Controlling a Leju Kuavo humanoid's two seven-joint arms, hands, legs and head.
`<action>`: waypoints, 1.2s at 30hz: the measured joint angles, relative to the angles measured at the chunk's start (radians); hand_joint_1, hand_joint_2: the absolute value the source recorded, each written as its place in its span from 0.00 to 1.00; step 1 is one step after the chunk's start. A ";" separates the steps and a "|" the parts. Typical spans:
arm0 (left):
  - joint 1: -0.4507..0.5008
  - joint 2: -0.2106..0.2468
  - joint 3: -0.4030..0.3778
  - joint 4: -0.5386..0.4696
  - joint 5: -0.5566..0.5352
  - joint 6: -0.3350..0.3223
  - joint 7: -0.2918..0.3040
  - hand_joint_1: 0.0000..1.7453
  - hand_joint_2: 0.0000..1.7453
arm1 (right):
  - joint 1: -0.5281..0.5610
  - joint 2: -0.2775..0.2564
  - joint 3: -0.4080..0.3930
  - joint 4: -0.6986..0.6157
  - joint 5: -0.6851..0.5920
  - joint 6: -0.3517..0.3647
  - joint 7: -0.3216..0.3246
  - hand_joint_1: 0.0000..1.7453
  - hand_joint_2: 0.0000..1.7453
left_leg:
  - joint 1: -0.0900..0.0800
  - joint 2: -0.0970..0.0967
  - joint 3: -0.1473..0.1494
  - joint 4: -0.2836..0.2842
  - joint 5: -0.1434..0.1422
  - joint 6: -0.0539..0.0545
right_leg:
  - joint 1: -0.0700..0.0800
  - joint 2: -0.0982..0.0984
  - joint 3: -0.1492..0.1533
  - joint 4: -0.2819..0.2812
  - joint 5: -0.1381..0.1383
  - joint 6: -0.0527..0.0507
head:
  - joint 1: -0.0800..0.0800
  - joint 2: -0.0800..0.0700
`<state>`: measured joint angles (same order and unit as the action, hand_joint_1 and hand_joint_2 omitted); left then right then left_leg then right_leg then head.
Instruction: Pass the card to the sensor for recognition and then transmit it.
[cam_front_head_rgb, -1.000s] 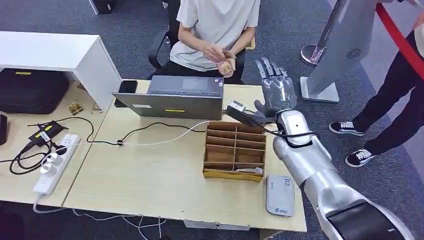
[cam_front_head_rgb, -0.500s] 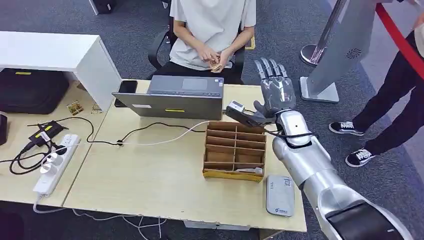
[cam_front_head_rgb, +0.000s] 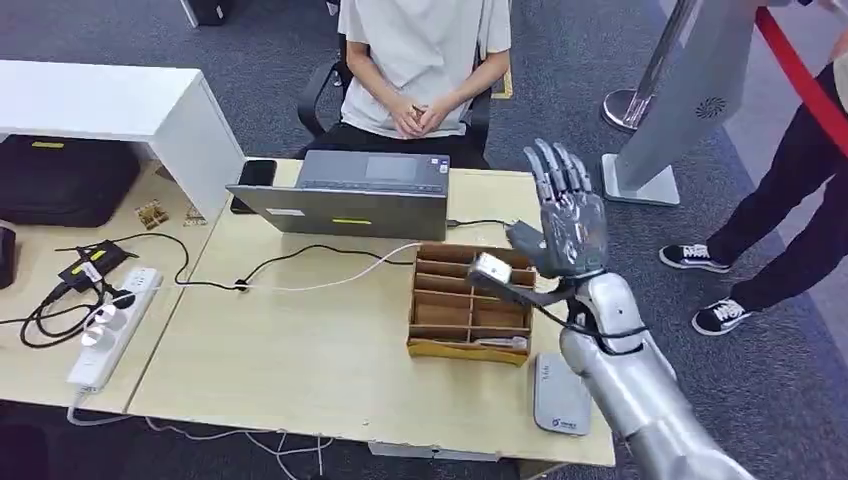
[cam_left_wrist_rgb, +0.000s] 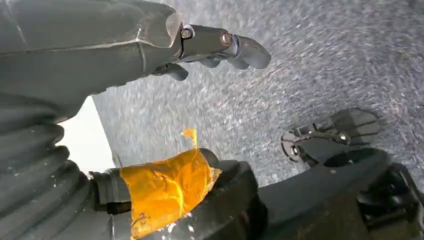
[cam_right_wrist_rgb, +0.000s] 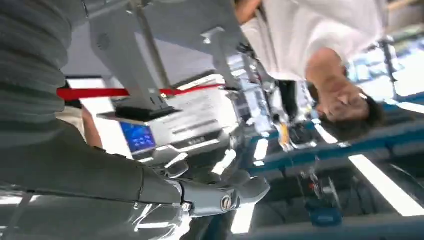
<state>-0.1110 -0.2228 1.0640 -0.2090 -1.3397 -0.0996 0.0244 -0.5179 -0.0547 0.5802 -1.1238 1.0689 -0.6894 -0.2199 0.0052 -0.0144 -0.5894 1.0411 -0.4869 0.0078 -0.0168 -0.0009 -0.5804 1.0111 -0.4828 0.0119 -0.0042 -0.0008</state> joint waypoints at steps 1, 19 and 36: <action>0.006 0.001 0.013 0.000 0.013 0.002 -0.003 0.00 1.00 | 0.065 -0.023 -0.012 -0.075 0.009 -0.006 -0.029 0.00 1.00 | 0.000 -0.001 0.000 0.000 -0.001 0.000 | 0.000 0.000 0.000 0.000 0.000 0.000 | 0.001 0.000; 0.021 0.006 0.089 0.000 0.046 0.007 -0.005 0.00 1.00 | 0.441 -0.151 -0.153 -0.511 0.019 -0.005 -0.143 0.00 1.00 | 0.000 0.002 0.000 0.000 -0.002 -0.001 | 0.000 0.002 0.000 0.000 -0.001 0.000 | 0.000 0.000; 0.020 0.010 0.100 0.000 0.059 0.001 -0.008 0.00 1.00 | 0.461 -0.308 -0.033 -0.466 -0.102 0.199 -0.120 0.00 1.00 | 0.000 0.002 0.000 0.000 -0.003 -0.001 | 0.000 0.002 0.000 0.000 -0.001 0.000 | 0.000 0.000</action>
<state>-0.0912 -0.2132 1.1643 -0.2090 -1.2810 -0.0984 0.0168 -0.0573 -0.3624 0.5470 -1.5896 0.9670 -0.4902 -0.3403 0.0052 -0.0120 -0.5889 1.0411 -0.4895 0.0071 -0.0168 0.0011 -0.5801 1.0112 -0.4840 0.0120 -0.0038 -0.0008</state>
